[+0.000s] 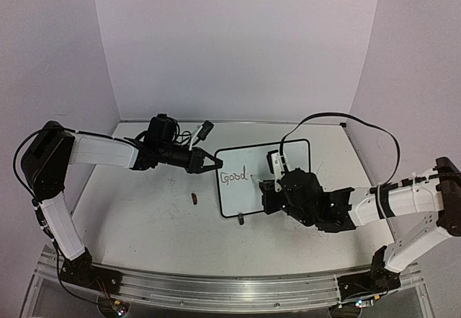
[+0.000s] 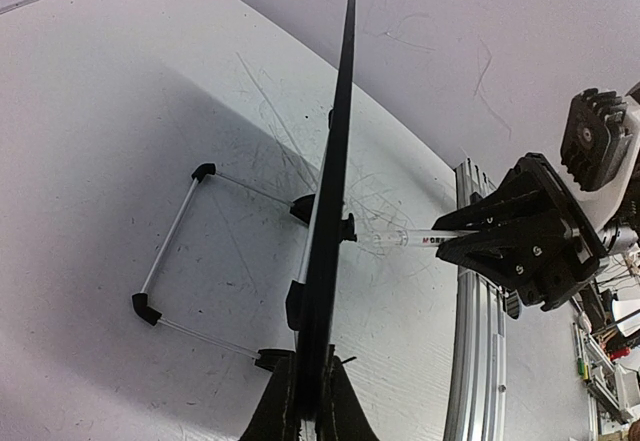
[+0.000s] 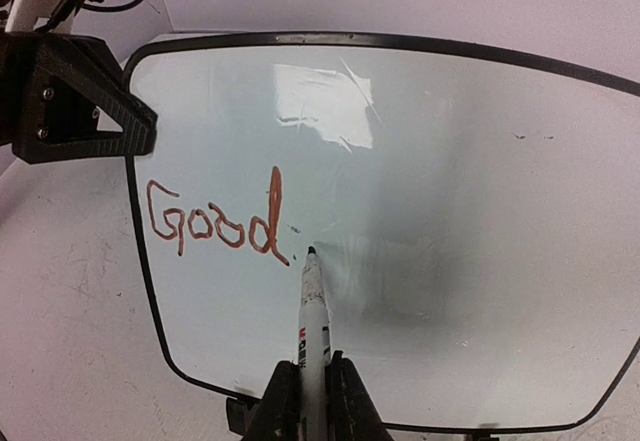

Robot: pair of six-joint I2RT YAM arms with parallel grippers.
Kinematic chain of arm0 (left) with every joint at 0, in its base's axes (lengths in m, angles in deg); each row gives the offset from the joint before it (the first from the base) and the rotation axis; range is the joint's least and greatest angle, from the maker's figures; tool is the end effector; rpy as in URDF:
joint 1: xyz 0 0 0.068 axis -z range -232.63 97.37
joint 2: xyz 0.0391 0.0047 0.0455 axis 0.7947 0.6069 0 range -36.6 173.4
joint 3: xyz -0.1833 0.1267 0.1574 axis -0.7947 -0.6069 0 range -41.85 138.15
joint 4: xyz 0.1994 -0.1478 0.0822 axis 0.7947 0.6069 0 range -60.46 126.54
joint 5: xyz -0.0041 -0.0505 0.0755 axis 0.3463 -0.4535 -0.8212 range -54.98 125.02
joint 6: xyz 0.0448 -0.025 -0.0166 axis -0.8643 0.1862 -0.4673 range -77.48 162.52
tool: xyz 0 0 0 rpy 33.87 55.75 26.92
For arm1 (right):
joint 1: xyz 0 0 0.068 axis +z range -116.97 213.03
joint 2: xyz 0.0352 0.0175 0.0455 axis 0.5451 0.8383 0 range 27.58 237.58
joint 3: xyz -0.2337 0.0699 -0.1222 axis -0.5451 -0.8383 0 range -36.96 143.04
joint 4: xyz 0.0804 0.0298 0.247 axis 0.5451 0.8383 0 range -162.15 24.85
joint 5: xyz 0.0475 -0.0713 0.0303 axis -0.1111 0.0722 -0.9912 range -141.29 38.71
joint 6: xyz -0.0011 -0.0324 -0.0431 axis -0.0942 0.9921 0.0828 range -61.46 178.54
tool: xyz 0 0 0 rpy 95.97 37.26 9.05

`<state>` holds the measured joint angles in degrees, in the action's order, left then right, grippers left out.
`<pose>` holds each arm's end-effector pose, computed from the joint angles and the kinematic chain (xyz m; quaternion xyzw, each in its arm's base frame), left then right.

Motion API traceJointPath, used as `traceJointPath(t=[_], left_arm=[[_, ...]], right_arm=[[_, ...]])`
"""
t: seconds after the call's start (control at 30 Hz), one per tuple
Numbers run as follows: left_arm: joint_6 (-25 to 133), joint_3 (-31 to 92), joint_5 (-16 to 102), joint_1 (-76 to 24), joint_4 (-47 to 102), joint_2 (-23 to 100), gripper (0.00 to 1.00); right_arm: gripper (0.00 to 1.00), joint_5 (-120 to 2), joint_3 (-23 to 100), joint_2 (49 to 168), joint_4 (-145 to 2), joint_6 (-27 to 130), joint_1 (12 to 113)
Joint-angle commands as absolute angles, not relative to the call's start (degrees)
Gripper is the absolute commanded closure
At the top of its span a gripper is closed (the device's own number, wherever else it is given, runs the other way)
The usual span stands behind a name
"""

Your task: Write a sentence on the whiteboard

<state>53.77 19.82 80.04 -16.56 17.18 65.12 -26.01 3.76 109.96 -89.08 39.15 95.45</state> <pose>0.2985 -0.2486 0.2143 0.3633 0.7295 -0.4919 0.3063 0.1544 0.2627 0.2127 -0.1915 0.8078 0.2053 0.5184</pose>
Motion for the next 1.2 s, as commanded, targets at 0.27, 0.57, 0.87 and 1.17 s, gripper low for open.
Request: traceJointPath(t=[0.27, 0.57, 0.87, 1.17], left_arm=[[51.8, 19.6, 76.4, -16.2, 20.9, 64.8, 1.00], [51.8, 19.6, 76.5, -16.2, 20.9, 64.7, 1.00], [51.9, 19.6, 76.7, -16.2, 20.9, 64.9, 1.00], [51.9, 19.7, 76.9, -16.2, 20.9, 65.1, 1.00]], right_arm=[[1.00, -24.2, 6.7, 111.7, -90.4, 38.4, 94.7], [1.00, -22.9, 6.0, 111.5, -89.9, 36.9, 94.3], [1.00, -20.7, 5.3, 110.0, -88.3, 35.4, 94.2], [1.00, -20.3, 5.3, 109.8, -89.6, 36.5, 94.1]])
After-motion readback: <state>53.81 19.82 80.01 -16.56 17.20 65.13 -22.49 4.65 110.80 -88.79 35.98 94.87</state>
